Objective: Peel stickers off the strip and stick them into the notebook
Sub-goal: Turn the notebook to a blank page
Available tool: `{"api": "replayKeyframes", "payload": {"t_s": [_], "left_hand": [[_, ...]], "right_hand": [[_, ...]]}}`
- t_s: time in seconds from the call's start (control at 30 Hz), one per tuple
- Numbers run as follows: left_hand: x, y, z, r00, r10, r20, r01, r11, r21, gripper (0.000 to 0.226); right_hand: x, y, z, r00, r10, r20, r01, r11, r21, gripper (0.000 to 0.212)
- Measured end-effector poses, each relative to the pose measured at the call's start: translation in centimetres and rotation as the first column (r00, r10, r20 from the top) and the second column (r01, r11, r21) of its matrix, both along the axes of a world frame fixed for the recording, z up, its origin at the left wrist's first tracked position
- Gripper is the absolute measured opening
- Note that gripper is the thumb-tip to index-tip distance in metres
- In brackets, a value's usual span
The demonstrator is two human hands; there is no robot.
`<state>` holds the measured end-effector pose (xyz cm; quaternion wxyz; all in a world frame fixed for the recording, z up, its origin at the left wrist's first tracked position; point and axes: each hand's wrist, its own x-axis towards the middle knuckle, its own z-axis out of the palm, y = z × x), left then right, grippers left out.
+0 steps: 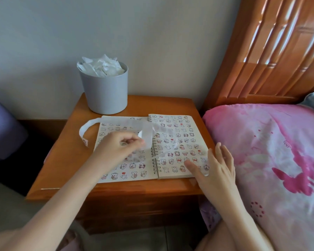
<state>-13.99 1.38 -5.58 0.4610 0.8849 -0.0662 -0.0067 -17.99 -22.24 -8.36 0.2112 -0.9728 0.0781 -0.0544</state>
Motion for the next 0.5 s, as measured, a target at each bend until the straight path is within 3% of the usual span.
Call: {"api": "replayKeyframes", "payload": {"t_s": [0.13, 0.3, 0.5], "left_hand": [[-0.4, -0.5, -0.7, 1.0, -0.012, -0.004, 0.012, 0.999, 0.033, 0.008], [-0.3, -0.6, -1.1, 0.994, -0.035, 0.1, 0.018, 0.985, 0.17, 0.011], [-0.7, 0.4, -0.7, 0.988, 0.017, 0.153, -0.036, 0.992, 0.117, 0.009]], "right_hand": [[0.0, 0.3, -0.4, 0.999, 0.031, -0.03, -0.032, 0.999, -0.039, 0.094], [0.2, 0.5, -0.2, 0.998, 0.054, -0.023, -0.055, 0.998, -0.03, 0.088], [0.3, 0.8, 0.2, 0.995, 0.039, 0.096, -0.057, 0.98, 0.192, 0.076]]}}
